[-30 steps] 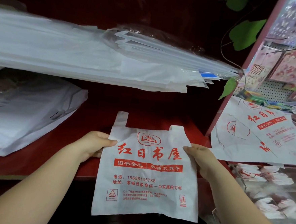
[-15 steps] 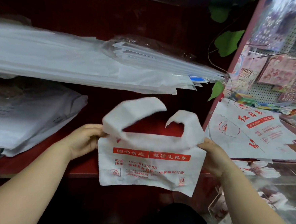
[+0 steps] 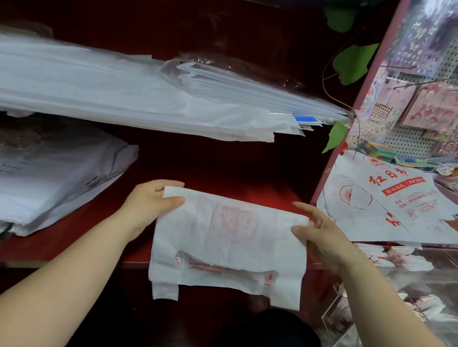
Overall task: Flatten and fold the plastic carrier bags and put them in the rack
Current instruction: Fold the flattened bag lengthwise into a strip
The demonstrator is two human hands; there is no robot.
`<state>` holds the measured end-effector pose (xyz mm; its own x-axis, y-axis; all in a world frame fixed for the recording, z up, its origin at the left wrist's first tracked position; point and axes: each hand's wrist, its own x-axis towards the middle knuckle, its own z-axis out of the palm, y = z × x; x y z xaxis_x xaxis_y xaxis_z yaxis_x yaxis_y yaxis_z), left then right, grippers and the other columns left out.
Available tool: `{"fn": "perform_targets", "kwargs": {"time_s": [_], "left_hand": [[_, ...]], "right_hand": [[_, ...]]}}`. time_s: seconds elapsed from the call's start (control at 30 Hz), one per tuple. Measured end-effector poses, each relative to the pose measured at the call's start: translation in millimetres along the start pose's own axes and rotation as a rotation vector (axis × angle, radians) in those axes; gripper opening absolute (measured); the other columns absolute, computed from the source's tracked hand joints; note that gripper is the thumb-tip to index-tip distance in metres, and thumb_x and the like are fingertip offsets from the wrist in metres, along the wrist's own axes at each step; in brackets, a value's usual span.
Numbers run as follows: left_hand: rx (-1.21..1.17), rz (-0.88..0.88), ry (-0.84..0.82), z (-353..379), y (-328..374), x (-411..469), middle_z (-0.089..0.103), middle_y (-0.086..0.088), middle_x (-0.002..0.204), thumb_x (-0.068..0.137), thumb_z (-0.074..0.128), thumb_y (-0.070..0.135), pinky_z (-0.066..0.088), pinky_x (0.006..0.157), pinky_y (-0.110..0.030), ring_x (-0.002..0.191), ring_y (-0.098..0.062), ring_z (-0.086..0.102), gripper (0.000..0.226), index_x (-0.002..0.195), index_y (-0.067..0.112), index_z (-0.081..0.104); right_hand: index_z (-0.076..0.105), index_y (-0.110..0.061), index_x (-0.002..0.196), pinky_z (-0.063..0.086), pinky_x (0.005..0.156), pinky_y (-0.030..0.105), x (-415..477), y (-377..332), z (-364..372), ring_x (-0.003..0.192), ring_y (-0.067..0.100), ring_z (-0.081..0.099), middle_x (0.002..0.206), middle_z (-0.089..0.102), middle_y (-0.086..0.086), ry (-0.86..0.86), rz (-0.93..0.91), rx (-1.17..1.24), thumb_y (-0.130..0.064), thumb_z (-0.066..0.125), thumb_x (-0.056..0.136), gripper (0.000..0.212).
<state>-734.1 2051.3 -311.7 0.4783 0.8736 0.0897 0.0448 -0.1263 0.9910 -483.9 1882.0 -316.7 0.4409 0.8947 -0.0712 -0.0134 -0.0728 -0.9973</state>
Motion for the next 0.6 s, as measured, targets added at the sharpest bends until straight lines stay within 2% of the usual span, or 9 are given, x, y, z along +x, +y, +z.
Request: {"fn": "perform_targets", "kwargs": {"time_s": [0.07, 0.13, 0.2, 0.27, 0.33, 0.43, 0.6], "left_hand": [[-0.013, 0.003, 0.049, 0, 1, 0, 0.068, 0.001, 0.078, 0.084, 0.061, 0.002, 0.053, 0.059, -0.022, 0.067, -0.010, 0.065, 0.017, 0.080, 0.018, 0.064], [-0.034, -0.001, 0.077, -1, 2, 1, 0.068, -0.001, 0.078, 0.086, 0.060, 0.007, 0.053, 0.061, -0.027, 0.068, -0.014, 0.065, 0.013, 0.078, 0.016, 0.065], [-0.054, 0.003, 0.098, 1, 3, 0, 0.068, -0.001, 0.078, 0.088, 0.058, 0.012, 0.053, 0.057, -0.023, 0.069, -0.015, 0.064, 0.012, 0.078, 0.016, 0.065], [-0.049, -0.004, 0.135, 4, 2, 1, 0.066, -0.003, 0.076, 0.089, 0.056, 0.018, 0.050, 0.050, -0.019, 0.066, -0.015, 0.062, 0.017, 0.075, 0.012, 0.063], [-0.007, -0.021, 0.185, 7, -4, 5, 0.057, -0.011, 0.073, 0.089, 0.056, 0.026, 0.040, 0.051, -0.024, 0.065, -0.022, 0.052, 0.028, 0.073, 0.003, 0.058], [0.049, -0.040, 0.245, 10, -14, 13, 0.046, -0.009, 0.076, 0.088, 0.056, 0.036, 0.031, 0.060, -0.029, 0.070, -0.021, 0.041, 0.026, 0.080, 0.011, 0.055], [0.075, -0.145, 0.280, 17, -30, 25, 0.045, -0.011, 0.075, 0.089, 0.053, 0.039, 0.032, 0.064, -0.031, 0.069, -0.023, 0.041, 0.032, 0.077, 0.010, 0.052]], "right_hand": [[0.057, -0.017, 0.105, 0.050, 0.053, 0.013, 2, 3, 3, 0.052, 0.005, 0.059, 0.062, 0.060, 0.001, 0.024, -0.049, -0.097, 0.004, 0.053, 0.087, 0.028], [0.060, -0.008, 0.088, 0.048, 0.051, 0.013, 3, 5, 9, 0.052, 0.002, 0.059, 0.062, 0.063, -0.002, 0.106, -0.097, -0.144, 0.000, 0.053, 0.088, 0.011], [0.055, -0.005, 0.068, 0.039, 0.044, 0.012, 4, 6, 14, 0.044, 0.002, 0.048, 0.053, 0.055, -0.003, 0.204, -0.148, -0.195, -0.009, 0.053, 0.090, 0.022], [0.046, -0.005, 0.061, 0.028, 0.041, 0.014, 7, 8, 19, 0.043, 0.007, 0.035, 0.051, 0.040, 0.001, 0.291, -0.171, -0.241, -0.018, 0.053, 0.091, 0.033], [0.032, -0.012, 0.051, 0.019, 0.038, 0.013, 10, 10, 22, 0.039, 0.004, 0.022, 0.043, 0.027, -0.007, 0.378, -0.185, -0.288, -0.022, 0.053, 0.091, 0.047], [0.020, -0.018, 0.048, 0.018, 0.035, 0.015, 15, 13, 26, 0.033, 0.007, 0.020, 0.042, 0.020, -0.009, 0.467, -0.159, -0.323, -0.025, 0.052, 0.092, 0.055], [0.019, -0.017, 0.049, 0.016, 0.043, 0.024, 27, 16, 31, 0.046, 0.013, 0.017, 0.043, 0.019, -0.006, 0.496, -0.072, -0.422, -0.025, 0.048, 0.094, 0.054]]}}
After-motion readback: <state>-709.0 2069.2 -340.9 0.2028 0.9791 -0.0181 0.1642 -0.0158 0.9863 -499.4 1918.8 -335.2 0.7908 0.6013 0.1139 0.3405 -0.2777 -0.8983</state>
